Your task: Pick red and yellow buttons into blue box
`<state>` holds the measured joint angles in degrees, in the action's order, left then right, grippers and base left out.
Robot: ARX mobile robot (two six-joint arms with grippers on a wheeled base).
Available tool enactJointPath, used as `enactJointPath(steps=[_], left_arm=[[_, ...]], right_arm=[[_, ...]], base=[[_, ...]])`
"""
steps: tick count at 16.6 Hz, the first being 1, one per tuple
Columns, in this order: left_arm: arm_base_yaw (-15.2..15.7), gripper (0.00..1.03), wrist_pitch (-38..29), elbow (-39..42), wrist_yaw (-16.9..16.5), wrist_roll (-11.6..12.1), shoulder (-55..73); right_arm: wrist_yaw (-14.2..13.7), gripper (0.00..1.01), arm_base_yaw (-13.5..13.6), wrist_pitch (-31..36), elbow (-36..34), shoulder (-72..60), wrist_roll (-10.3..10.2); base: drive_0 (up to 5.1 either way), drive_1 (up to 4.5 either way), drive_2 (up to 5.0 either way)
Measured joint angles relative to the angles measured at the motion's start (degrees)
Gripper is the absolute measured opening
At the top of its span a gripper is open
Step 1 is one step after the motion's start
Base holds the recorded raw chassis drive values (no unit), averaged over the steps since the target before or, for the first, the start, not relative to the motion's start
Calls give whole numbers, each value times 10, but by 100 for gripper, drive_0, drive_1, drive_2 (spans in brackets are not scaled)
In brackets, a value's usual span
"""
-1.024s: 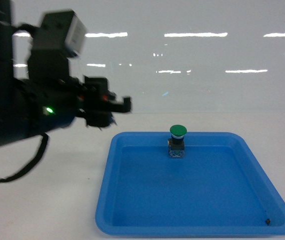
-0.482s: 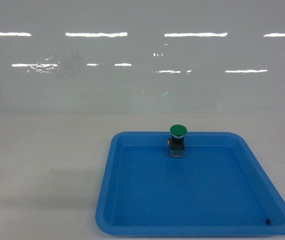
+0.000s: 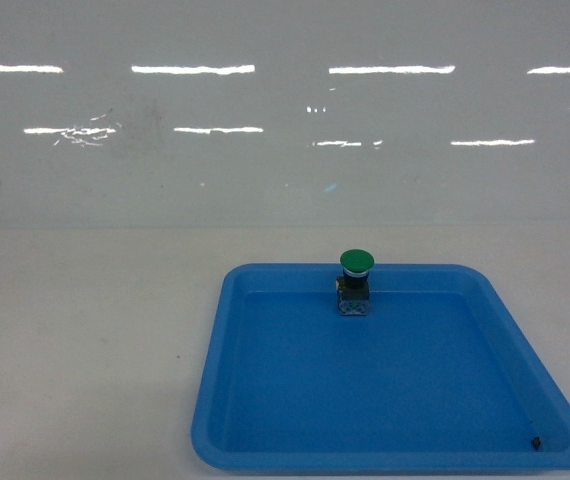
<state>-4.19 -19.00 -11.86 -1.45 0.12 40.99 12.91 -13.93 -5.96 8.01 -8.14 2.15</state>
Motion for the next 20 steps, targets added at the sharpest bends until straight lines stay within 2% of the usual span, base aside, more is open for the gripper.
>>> enactJointPath(steps=[7, 13, 20], left_arm=[[0, 32, 2, 0, 2, 2, 2], [0, 32, 1, 0, 2, 2, 0], [0, 32, 1, 0, 2, 2, 1]], right_arm=[[2, 29, 0, 0, 0, -1, 0], [2, 29, 0, 0, 0, 0, 0], [2, 29, 0, 0, 0, 0, 0]], base=[[0, 0, 0], [427, -435, 17], [490, -255, -255]])
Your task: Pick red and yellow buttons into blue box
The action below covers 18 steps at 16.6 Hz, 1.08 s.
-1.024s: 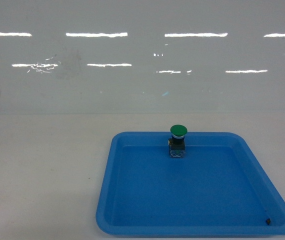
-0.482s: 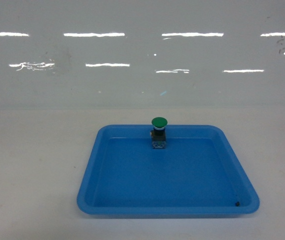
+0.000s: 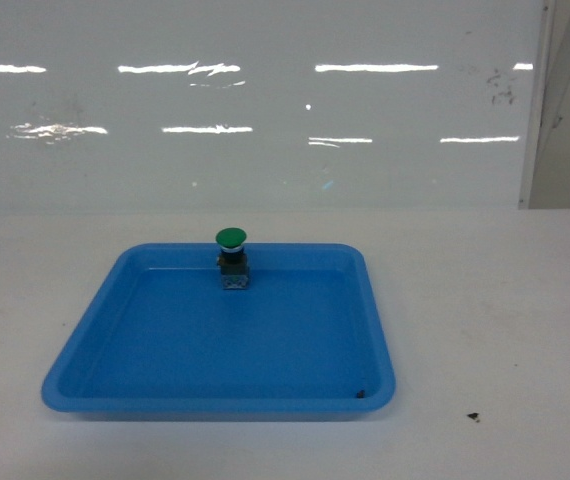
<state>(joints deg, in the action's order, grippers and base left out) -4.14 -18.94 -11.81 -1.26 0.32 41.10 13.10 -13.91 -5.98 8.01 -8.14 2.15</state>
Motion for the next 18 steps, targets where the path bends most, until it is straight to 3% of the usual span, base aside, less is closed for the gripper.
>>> enactJointPath(steps=[18], left_arm=[[0, 32, 0, 0, 0, 0, 0]], right_arm=[[0, 29, 0, 0, 0, 0, 0]], base=[[491, -282, -208]])
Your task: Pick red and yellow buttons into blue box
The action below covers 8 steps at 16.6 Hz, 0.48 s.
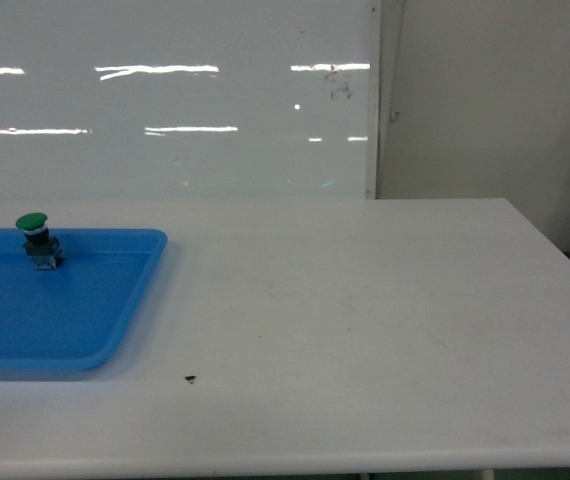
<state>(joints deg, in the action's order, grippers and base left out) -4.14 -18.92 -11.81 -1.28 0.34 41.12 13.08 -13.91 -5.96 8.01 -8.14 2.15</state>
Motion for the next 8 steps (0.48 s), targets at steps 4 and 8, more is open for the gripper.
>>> enactJointPath(steps=[4, 8], left_arm=[[0, 32, 0, 0, 0, 0, 0], [0, 32, 0, 0, 0, 0, 0]], right_arm=[[0, 29, 0, 0, 0, 0, 0], [0, 29, 0, 0, 0, 0, 0]], base=[[491, -339, -124], [491, -339, -124]])
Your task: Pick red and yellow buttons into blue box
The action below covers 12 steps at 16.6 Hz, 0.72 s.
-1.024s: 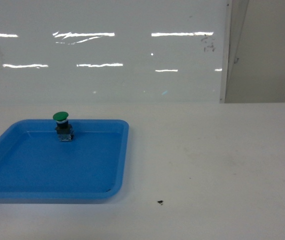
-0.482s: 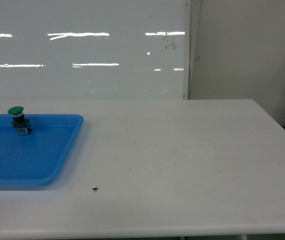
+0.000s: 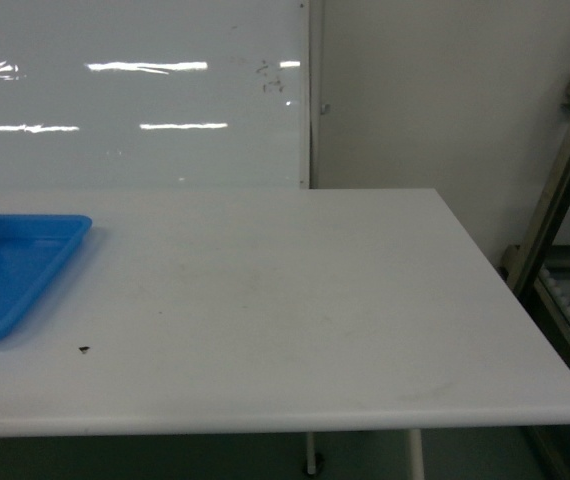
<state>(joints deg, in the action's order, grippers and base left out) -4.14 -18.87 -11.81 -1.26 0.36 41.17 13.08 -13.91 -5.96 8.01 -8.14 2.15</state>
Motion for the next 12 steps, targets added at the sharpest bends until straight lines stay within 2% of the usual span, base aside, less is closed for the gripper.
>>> enactJointPath(steps=[12], left_arm=[[0, 32, 0, 0, 0, 0, 0]], right_arm=[[0, 29, 0, 0, 0, 0, 0]], base=[[495, -332, -132]])
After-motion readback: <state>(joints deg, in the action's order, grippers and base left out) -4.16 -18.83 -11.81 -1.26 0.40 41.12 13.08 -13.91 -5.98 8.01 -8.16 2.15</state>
